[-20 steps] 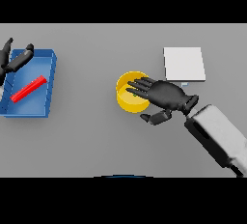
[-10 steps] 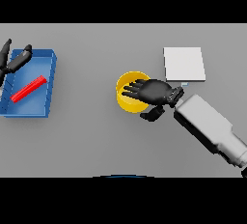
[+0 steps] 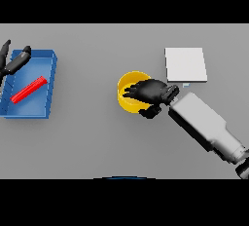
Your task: Pick up the red beaker and tilt it to pour out 1 green nut into yellow bowl. Pick up the yellow bowl and place it on the metallic measuring scale.
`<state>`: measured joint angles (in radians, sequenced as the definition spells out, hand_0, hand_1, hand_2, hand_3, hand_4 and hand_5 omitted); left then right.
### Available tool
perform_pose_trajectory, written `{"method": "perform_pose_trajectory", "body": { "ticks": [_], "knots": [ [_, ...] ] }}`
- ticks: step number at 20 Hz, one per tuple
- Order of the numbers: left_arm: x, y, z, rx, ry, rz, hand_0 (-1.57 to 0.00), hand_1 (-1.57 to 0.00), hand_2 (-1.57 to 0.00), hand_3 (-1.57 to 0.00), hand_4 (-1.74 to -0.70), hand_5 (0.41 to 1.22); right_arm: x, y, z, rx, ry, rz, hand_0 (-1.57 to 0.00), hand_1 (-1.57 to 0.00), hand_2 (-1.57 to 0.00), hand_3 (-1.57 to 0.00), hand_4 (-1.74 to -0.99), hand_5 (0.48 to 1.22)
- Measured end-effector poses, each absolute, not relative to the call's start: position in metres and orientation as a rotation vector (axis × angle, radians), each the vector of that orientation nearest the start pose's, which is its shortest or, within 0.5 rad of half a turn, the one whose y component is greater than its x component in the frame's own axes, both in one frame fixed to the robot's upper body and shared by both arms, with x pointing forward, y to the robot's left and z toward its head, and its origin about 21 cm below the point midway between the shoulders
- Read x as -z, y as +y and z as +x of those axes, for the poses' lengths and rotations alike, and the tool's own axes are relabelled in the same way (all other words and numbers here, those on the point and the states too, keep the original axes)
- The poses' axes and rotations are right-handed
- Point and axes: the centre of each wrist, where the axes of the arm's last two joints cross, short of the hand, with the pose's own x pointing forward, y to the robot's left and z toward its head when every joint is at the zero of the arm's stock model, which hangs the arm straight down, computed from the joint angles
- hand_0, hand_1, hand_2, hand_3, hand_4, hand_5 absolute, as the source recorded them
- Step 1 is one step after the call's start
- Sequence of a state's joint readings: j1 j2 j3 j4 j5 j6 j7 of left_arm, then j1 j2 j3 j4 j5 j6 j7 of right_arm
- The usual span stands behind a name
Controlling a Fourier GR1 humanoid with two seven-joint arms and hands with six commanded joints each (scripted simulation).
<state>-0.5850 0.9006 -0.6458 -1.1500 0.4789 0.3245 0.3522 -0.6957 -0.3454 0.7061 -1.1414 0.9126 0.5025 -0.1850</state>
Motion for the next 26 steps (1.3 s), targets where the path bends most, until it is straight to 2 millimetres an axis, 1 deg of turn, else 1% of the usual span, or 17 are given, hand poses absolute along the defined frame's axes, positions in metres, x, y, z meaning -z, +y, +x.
{"method": "perform_pose_trajectory", "body": {
  "ticks": [1,2,3,4,6,8,9,10,11,14,15,17,19,21,22,24,26],
  "knots": [
    [-0.1,0.336,0.349,0.4,-1.133,0.587,0.0,0.0,0.0,0.0,-0.72,0.692,-0.052,-0.126,0.351,-2.176,-1.149,-0.368,-0.54,-0.47,-0.31,-0.26,-1.42,0.943],
    [-0.096,0.336,0.348,0.397,-1.13,0.58,0.0,0.0,0.0,0.0,-0.72,0.692,-0.051,-0.13,0.35,-2.191,-1.146,-0.354,-0.75,-0.69,-0.48,-0.35,-1.454,0.999],
    [-0.097,0.337,0.346,0.401,-1.139,0.582,0.0,0.0,0.0,0.0,-0.72,0.692,-0.052,-0.128,0.35,-2.208,-1.151,-0.342,-0.91,-0.87,-0.69,-0.46,-1.512,1.043],
    [-0.099,0.336,0.346,0.398,-1.143,0.579,0.0,0.0,0.0,0.0,-0.72,0.693,-0.05,-0.128,0.35,-2.2,-1.161,-0.336,-1.05,-1.01,-0.87,-0.57,-1.552,1.079],
    [-0.1,0.335,0.346,0.399,-1.15,0.577,0.0,0.0,0.0,0.0,-0.72,0.696,-0.05,-0.13,0.35,-2.205,-1.17,-0.305,-1.23,-1.21,-1.12,-0.83,-1.614,1.13],
    [-0.101,0.335,0.347,0.387,-1.147,0.578,0.0,0.0,0.0,0.0,-0.73,0.698,-0.049,-0.129,0.351,-2.21,-1.188,-0.309,-1.36,-1.34,-1.19,-1.04,-1.66,1.163],
    [-0.102,0.339,0.347,0.387,-1.141,0.593,0.0,0.0,0.0,0.0,-0.72,0.694,-0.05,-0.129,0.352,-2.218,-1.191,-0.305,-1.4,-1.39,-1.22,-1.12,-1.676,1.174],
    [-0.102,0.336,0.348,0.403,-1.147,0.588,0.0,0.0,0.0,0.0,-0.72,0.695,-0.053,-0.129,0.353,-2.216,-1.182,-0.328,-1.43,-1.42,-1.24,-1.18,-1.689,1.184],
    [-0.102,0.339,0.348,0.401,-1.144,0.594,0.0,0.0,0.0,0.0,-0.72,0.697,-0.052,-0.126,0.351,-2.206,-1.189,-0.354,-1.46,-1.45,-1.26,-1.22,-1.699,1.191],
    [-0.1,0.334,0.348,0.411,-1.14,0.578,0.0,0.0,0.0,0.0,-0.72,0.693,-0.054,-0.131,0.353,-2.186,-1.21,-0.346,-1.51,-1.51,-1.31,-1.29,-1.72,1.206],
    [-0.098,0.336,0.346,0.412,-1.133,0.583,0.0,0.0,0.0,0.0,-0.72,0.694,-0.053,-0.136,0.351,-2.178,-1.223,-0.334,-1.53,-1.52,-1.32,-1.31,-1.724,1.209],
    [-0.101,0.34,0.347,0.4,-1.13,0.585,0.0,0.0,0.0,0.0,-0.72,0.696,-0.06,-0.137,0.35,-2.161,-1.236,-0.324,-1.54,-1.54,-1.33,-1.34,-1.73,1.213],
    [-0.102,0.339,0.345,0.399,-1.124,0.587,0.0,0.0,0.0,0.0,-0.72,0.694,-0.074,-0.14,0.353,-2.135,-1.24,-0.353,-1.55,-1.55,-1.34,-1.32,-1.734,1.216],
    [-0.097,0.336,0.346,0.399,-1.123,0.577,0.0,0.0,0.0,0.0,-0.72,0.693,-0.082,-0.146,0.351,-2.111,-1.241,-0.35,-1.56,-1.56,-1.41,-1.25,-1.737,1.218],
    [-0.097,0.337,0.346,0.406,-1.123,0.584,0.0,0.0,0.0,0.0,-0.72,0.692,-0.09,-0.15,0.351,-2.101,-1.251,-0.367,-1.56,-1.56,-1.43,-1.23,-1.737,1.218],
    [-0.1,0.339,0.344,0.409,-1.125,0.59,0.0,0.0,0.0,0.0,-0.72,0.686,-0.104,-0.156,0.353,-2.075,-1.277,-0.408,-1.56,-1.56,-1.43,-1.19,-1.739,1.219],
    [-0.099,0.336,0.344,0.42,-1.129,0.583,0.0,0.0,0.0,0.0,-0.71,0.686,-0.113,-0.164,0.354,-2.039,-1.28,-0.484,-1.57,-1.57,-1.48,-1.17,-1.74,1.22]
  ]
}}
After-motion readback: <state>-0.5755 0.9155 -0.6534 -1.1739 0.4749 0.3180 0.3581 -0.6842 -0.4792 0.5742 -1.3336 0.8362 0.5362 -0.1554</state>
